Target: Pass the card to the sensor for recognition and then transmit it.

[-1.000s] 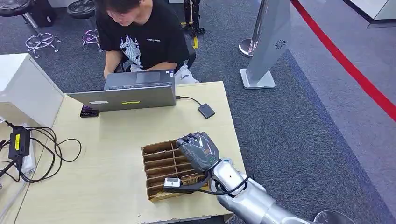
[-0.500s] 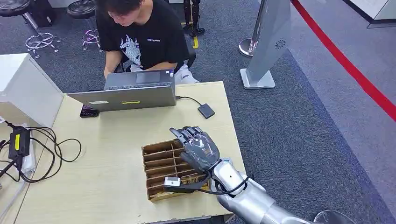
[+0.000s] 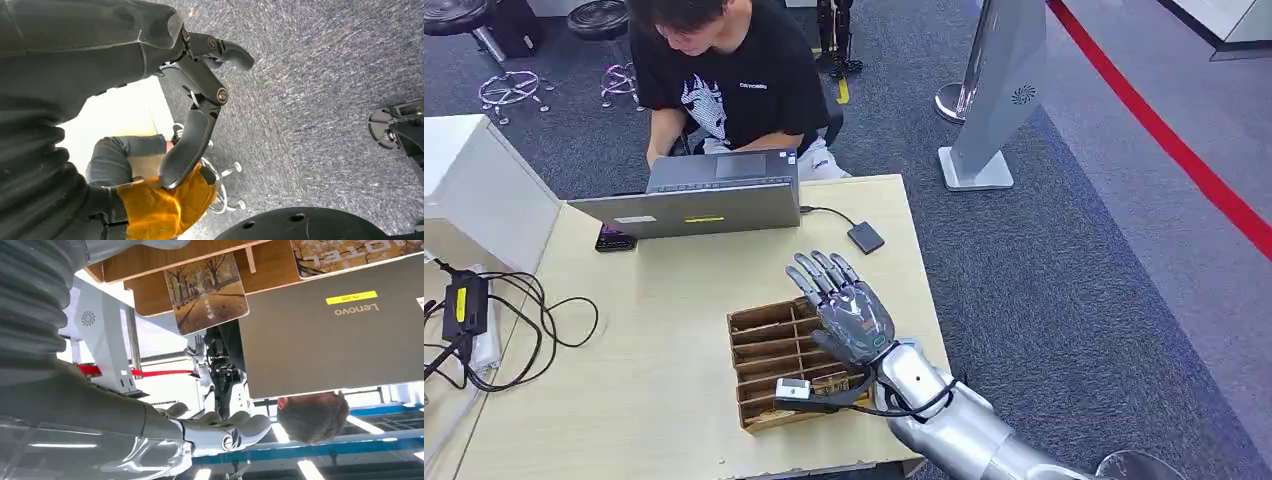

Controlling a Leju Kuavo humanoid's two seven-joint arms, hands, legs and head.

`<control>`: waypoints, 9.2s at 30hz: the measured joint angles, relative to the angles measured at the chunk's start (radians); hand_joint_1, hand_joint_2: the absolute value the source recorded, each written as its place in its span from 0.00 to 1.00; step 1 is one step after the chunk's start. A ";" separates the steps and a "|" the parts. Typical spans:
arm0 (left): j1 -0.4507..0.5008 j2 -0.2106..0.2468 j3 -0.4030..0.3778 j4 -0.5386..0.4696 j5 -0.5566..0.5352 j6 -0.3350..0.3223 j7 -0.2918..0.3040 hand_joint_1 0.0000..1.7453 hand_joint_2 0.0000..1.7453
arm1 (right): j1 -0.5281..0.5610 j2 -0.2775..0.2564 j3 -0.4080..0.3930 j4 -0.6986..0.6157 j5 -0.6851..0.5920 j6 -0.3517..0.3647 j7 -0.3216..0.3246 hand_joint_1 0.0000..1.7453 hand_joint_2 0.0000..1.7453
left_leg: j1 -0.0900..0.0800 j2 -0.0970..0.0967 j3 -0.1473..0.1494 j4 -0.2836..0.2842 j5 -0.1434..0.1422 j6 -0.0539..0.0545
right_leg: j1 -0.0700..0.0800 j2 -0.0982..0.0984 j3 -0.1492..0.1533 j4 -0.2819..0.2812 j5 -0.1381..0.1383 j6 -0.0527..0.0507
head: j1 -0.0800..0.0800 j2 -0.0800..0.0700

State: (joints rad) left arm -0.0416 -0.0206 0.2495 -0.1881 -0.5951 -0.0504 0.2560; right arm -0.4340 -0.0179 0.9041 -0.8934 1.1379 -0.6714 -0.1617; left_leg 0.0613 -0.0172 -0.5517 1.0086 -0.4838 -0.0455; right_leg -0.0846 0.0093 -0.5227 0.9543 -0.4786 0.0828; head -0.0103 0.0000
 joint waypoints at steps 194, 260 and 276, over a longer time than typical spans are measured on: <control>-0.001 -0.019 0.196 0.000 -0.174 -0.008 -0.009 0.00 1.00 | 0.196 -0.121 -0.178 -0.404 -0.059 0.016 -0.098 0.00 1.00 | 0.000 0.000 0.000 0.000 0.000 0.000 | 0.000 0.000 0.000 0.000 0.001 0.000 | 0.000 0.000; -0.002 -0.024 0.219 0.000 -0.230 -0.018 -0.012 0.00 1.00 | -0.003 -0.030 -0.012 -0.001 -0.016 0.089 0.005 1.00 1.00 | 0.000 0.000 0.001 0.000 0.000 0.000 | 0.000 0.000 0.001 0.000 0.001 0.000 | 0.000 0.000; -0.002 -0.024 0.228 0.000 -0.231 -0.018 -0.012 0.00 1.00 | -0.003 -0.031 -0.006 -0.004 -0.025 0.089 0.009 0.99 1.00 | 0.000 0.000 0.001 0.000 0.000 0.000 | 0.000 0.000 0.001 0.000 0.001 0.000 | 0.000 0.000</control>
State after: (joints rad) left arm -0.0437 -0.0446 0.4776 -0.1881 -0.8263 -0.0687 0.2438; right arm -0.4370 -0.0484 0.8980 -0.8972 1.1128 -0.5825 -0.1530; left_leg 0.0612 -0.0170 -0.5510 1.0087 -0.4836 -0.0454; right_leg -0.0847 0.0096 -0.5219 0.9539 -0.4776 0.0828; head -0.0103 0.0000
